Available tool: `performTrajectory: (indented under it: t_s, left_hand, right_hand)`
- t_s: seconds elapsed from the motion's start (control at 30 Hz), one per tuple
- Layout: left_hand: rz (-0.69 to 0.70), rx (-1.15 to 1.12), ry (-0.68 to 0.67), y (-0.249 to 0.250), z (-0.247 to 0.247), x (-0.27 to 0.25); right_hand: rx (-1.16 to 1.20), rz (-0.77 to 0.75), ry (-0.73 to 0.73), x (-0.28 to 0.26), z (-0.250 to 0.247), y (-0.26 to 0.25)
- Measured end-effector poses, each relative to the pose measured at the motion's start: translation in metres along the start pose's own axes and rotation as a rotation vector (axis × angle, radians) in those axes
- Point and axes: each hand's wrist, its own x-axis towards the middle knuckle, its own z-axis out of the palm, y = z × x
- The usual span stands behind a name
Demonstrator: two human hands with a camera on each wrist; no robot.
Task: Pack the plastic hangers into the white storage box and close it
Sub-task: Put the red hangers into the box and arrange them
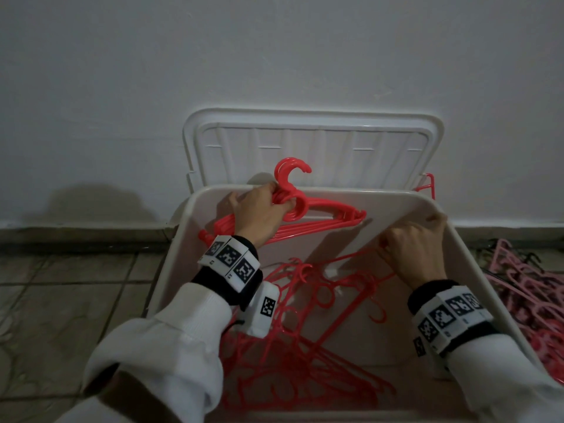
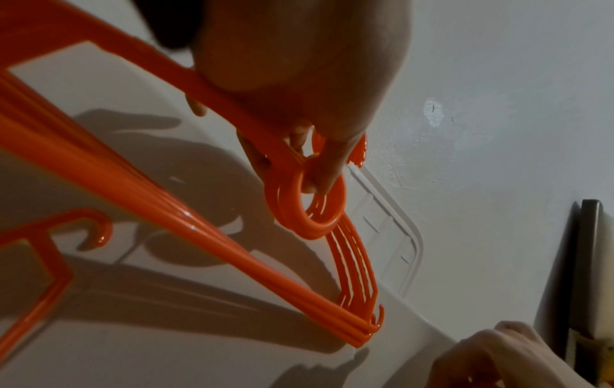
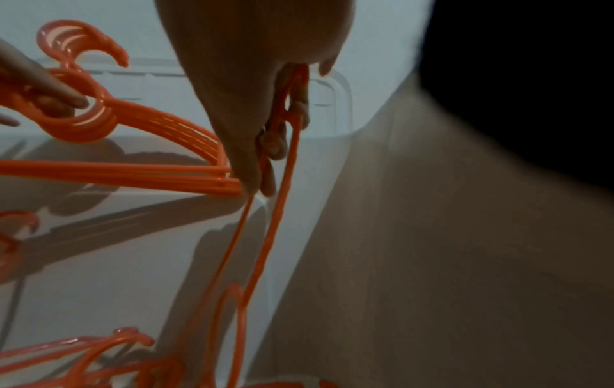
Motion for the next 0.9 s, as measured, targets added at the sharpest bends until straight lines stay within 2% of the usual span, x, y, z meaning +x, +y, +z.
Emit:
performTrajectory:
  t_s: [0.1,0.27,0.4,0.5,0.6,0.77,0.9]
  left_hand:
    - [0.013,0.027,-0.003,0.001,0.0,-0.001]
    - [0.008,0.048,-0.007,0.001,-0.001,-0.001]
    - [0.009,0.028,-0.01,0.0,-0.001,-0.001]
    - [-0.012,-0.031,-0.019,-0.004,0.001,0.001]
    - [-0.049,-0.098,-0.097,-0.01,0.005,0.005]
    - [-0.131,-0.34,-0.304,-0.014,0.008,0.005]
    - [-0.183,-0.501,-0.371,-0.017,0.006,0.006]
  right_hand:
    - [-0.009,0.043,-0.005,0.0,-0.005,0.001]
    - [-0.029,-0.013,0.14,0.0,-0.016,0.004]
    - [0.016,0.036,0.195,-0.001,-0.022,0.005]
    - [0.083,0.003,0.168,-0.003,-0.022,0.004]
    - [0.295,0.008,0.14,-0.004,-0.014,0.004]
    - [0.61,0.17,-0.034,-0.001,0.0,0.014]
    - [0.771,0.224,-0.125,-0.001,0.006,0.019]
